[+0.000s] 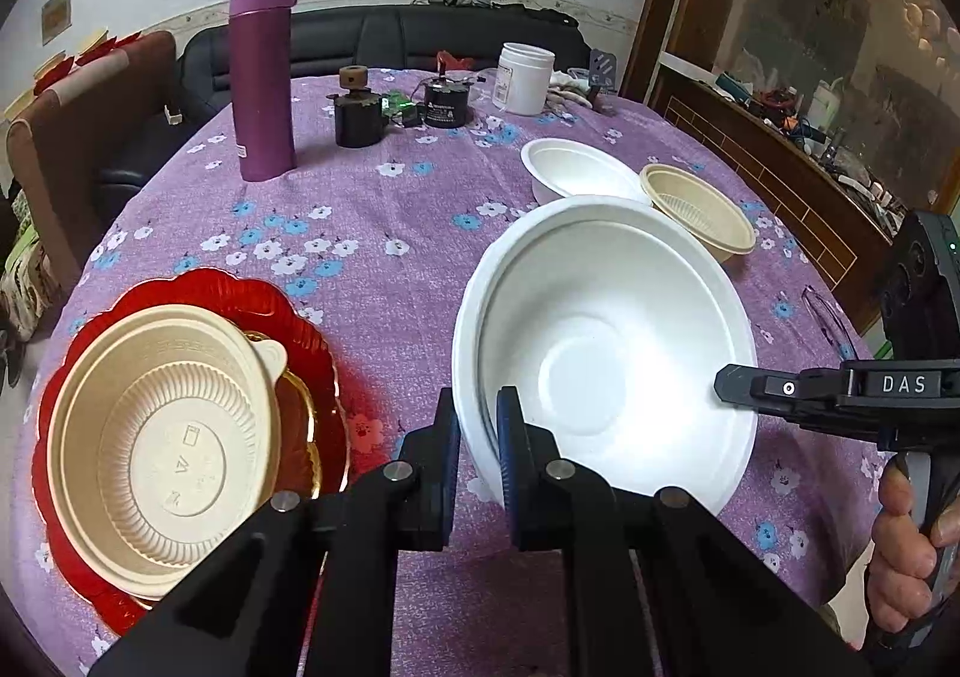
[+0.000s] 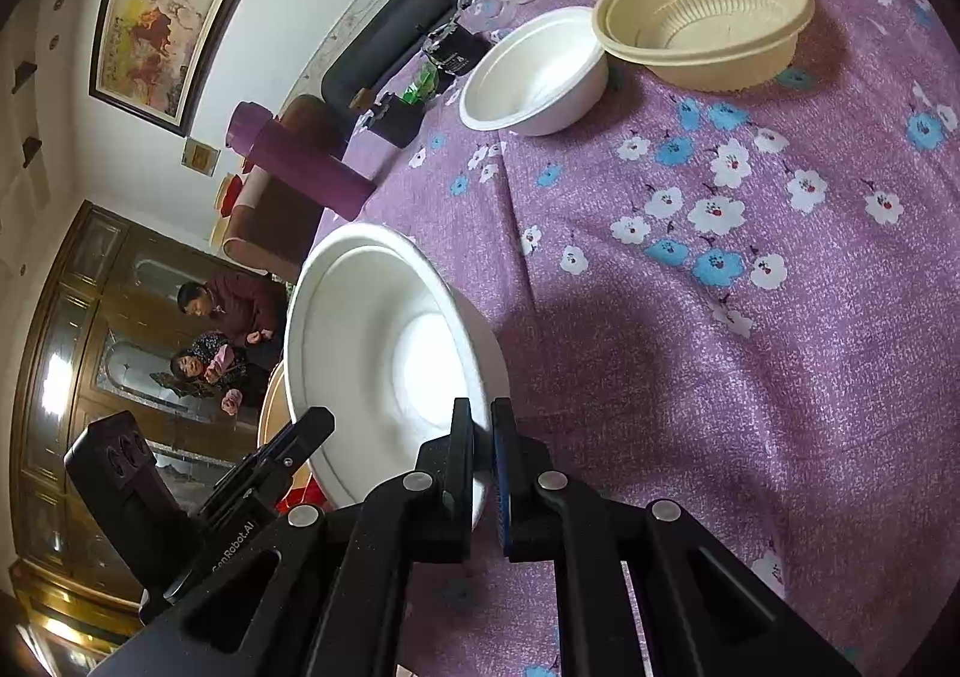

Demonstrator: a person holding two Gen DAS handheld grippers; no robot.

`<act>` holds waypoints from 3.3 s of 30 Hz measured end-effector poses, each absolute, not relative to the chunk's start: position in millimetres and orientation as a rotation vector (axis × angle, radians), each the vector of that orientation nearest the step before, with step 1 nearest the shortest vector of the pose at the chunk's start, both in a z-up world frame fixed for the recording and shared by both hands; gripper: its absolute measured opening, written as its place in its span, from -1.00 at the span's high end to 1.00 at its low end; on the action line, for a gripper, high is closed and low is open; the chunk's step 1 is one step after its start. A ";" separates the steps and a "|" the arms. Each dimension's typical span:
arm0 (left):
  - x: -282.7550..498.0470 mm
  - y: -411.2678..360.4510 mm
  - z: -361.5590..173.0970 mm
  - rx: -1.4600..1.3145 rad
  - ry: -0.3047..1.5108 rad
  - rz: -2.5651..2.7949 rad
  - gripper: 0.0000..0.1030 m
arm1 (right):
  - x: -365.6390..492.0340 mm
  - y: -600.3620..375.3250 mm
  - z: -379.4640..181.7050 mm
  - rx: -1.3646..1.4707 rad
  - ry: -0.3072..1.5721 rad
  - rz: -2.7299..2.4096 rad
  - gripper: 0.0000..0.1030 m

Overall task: Organize plates and bowls
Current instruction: 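Carry the white bowl with both grippers over the stacked plates, then lower the white bowl into the cream plate with both grippers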

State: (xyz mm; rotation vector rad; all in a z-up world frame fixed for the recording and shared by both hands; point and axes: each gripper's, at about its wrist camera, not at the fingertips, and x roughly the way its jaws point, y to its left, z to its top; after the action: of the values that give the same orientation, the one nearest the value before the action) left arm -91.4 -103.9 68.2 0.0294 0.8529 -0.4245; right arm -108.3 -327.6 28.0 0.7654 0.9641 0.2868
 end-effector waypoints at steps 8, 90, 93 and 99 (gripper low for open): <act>-93.7 -96.0 73.0 0.020 0.836 -0.413 0.77 | -104.3 -317.2 32.2 0.748 0.963 0.292 0.87; -96.6 91.3 85.5 -0.228 0.759 -0.094 0.75 | -16.5 -140.3 38.4 0.552 1.132 0.482 0.47; -98.9 81.8 89.4 -0.209 0.752 -0.114 0.73 | -22.7 -156.7 41.5 0.585 1.105 0.471 0.47; -103.2 53.7 94.4 -0.161 0.747 -0.163 0.72 | -32.7 -192.6 40.7 0.656 1.072 0.436 0.44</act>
State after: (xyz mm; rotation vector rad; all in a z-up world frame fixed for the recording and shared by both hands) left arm -103.2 53.7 94.5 -0.1609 0.7468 -0.1626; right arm -32.7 -192.6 40.7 0.6562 1.0720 0.4357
